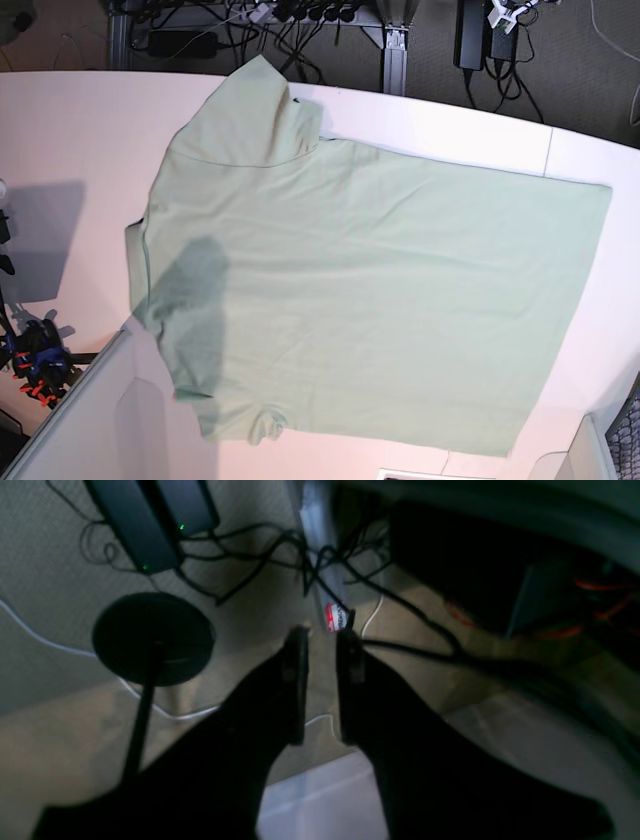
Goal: Fold the T-shirt properly
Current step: 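Move both grippers from rest toward the shirt's corners, then grasp the shirt's shoulder corner with the right gripper and the opposite corner with the left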
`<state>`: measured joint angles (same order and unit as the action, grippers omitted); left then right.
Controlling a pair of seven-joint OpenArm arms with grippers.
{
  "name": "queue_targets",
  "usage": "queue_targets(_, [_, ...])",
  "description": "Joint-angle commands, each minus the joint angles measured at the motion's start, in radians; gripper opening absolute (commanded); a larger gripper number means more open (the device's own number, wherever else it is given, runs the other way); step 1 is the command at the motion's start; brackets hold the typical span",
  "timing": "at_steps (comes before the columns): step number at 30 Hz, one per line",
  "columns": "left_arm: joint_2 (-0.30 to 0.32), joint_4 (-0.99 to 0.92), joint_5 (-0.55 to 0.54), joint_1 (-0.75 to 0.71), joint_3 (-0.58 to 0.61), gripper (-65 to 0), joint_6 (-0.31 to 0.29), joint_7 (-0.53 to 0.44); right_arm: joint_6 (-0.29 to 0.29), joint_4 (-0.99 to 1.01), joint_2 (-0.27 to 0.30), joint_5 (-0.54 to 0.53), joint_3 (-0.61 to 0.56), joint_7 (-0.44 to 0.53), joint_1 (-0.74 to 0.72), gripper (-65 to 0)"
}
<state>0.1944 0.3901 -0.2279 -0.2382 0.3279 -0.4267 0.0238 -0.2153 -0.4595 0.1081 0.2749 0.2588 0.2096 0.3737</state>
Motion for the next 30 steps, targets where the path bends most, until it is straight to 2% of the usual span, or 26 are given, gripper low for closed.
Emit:
queue_targets(1, [0.018,0.04,-0.019,-0.031,-0.012,-54.7,-0.025,-0.006,-0.021,-0.039,0.023,-0.032,0.001,0.015,0.036,-65.0])
queue_targets(5, [0.067,0.23,-0.048,-0.155,-0.117,-54.7,-0.101,-0.005,-0.06,-0.208,0.082,-0.175,0.001,-0.005,0.158,-65.0])
queue_targets(8, [0.1,0.388,-0.111,-0.249,-0.222,-54.7,-0.18,0.006,-0.077,-0.354,0.13,-0.319,0.001,-0.062,0.255,-65.0])
queue_targets(11, [0.132,0.554,-0.192,-0.341,-0.315,-54.6,-0.271,0.049,-0.081,-0.522,0.171,-0.418,0.001,-0.095,0.361,-65.0])
queue_targets(14, [0.159,0.713,-0.269,-0.428,-0.407,-54.4,-0.271,0.088,-0.081,-0.703,0.204,-0.49,0.005,-0.135,0.467,-65.0])
queue_targets(17, [0.189,0.864,-0.343,-0.518,-0.484,-52.1,-0.271,0.109,-0.081,-0.889,0.213,-0.553,0.035,-0.169,0.563,-65.0])
queue_targets(23, [0.245,1.164,-0.447,-0.676,-0.624,-37.6,-0.271,0.163,-0.08,-1.204,0.208,-0.77,0.171,-0.307,0.646,-65.0])
queue_targets(28, [0.28,1.32,-0.471,-0.724,-0.709,-36.2,-0.271,0.173,-0.08,-1.313,0.207,-0.908,0.249,-0.341,0.585,-38.4])
queue_targets(30, [0.297,1.36,-0.471,-0.724,-0.729,-36.2,-0.271,0.185,-0.08,-1.327,0.205,-0.933,0.249,-0.383,0.544,-31.9])
